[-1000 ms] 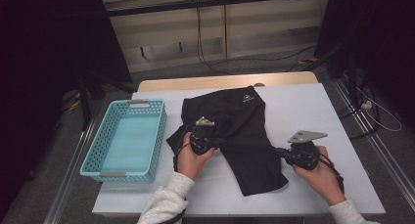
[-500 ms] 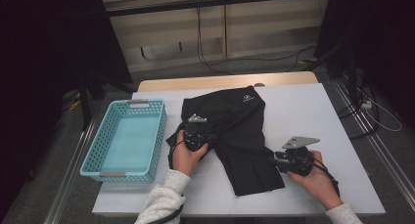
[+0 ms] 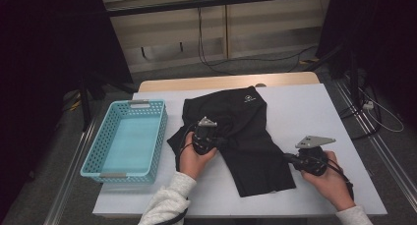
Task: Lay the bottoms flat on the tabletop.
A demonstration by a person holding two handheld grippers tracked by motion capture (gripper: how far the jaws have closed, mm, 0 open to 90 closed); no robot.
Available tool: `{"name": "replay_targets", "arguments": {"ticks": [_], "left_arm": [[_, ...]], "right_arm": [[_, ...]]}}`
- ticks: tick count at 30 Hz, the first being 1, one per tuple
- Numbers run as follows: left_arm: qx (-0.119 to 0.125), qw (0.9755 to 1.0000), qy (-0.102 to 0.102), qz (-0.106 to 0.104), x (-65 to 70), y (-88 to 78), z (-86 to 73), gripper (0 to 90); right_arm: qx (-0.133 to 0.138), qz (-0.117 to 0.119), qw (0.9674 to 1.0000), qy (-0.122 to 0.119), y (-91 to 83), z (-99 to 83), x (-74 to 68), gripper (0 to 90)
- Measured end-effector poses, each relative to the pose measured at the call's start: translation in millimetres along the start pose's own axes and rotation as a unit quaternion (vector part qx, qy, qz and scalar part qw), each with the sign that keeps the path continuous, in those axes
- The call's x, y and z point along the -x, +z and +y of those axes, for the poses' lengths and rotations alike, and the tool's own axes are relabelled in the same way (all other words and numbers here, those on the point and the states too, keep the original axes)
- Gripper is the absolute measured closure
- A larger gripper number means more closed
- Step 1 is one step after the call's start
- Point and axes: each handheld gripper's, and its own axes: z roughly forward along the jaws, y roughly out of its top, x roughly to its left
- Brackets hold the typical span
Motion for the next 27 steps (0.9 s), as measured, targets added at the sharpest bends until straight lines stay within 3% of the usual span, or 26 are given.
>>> {"name": "replay_targets", "arguments": {"ticks": [3, 5, 7, 10, 17, 21, 24, 27], "left_arm": [[-0.003, 1.0000, 0.001, -0.004, -0.1, 0.7, -0.2, 67.1], [-0.003, 1.0000, 0.001, -0.003, -0.2, 1.0, -0.8, 63.2], [-0.004, 1.0000, -0.001, -0.003, -0.5, 1.1, -1.1, 57.0], [-0.003, 1.0000, 0.003, 0.001, -0.6, 0.9, -1.4, 50.9], [-0.008, 0.9999, 0.007, 0.007, -1.6, -0.9, -4.0, 42.9], [-0.013, 0.9999, 0.009, 0.007, -0.7, -1.9, -5.4, 38.3], [-0.009, 0.9998, 0.014, 0.014, -0.9, -3.2, -5.7, 35.4], [0.001, 0.9995, 0.020, 0.024, -1.2, -6.5, -5.2, 35.3]], "right_arm": [[-0.011, 0.001, 0.9998, 0.015, -5.1, -7.9, 6.0, 89.2], [-0.017, -0.002, 0.9998, 0.008, -6.7, -10.3, 4.3, 87.4], [-0.009, 0.004, 0.9999, 0.009, -7.1, -7.8, 1.2, 75.0], [0.005, -0.002, 0.9999, 0.016, -4.8, -0.2, -1.1, 63.4], [0.029, -0.026, 0.9989, 0.028, 14.8, 16.1, 6.6, 58.4], [0.026, -0.035, 0.9985, 0.033, 32.5, 22.0, 10.2, 59.6], [0.009, -0.027, 0.9989, 0.038, 43.4, 23.2, 10.8, 61.9], [0.003, -0.019, 0.9993, 0.033, 46.3, 22.6, 9.1, 76.9]]}}
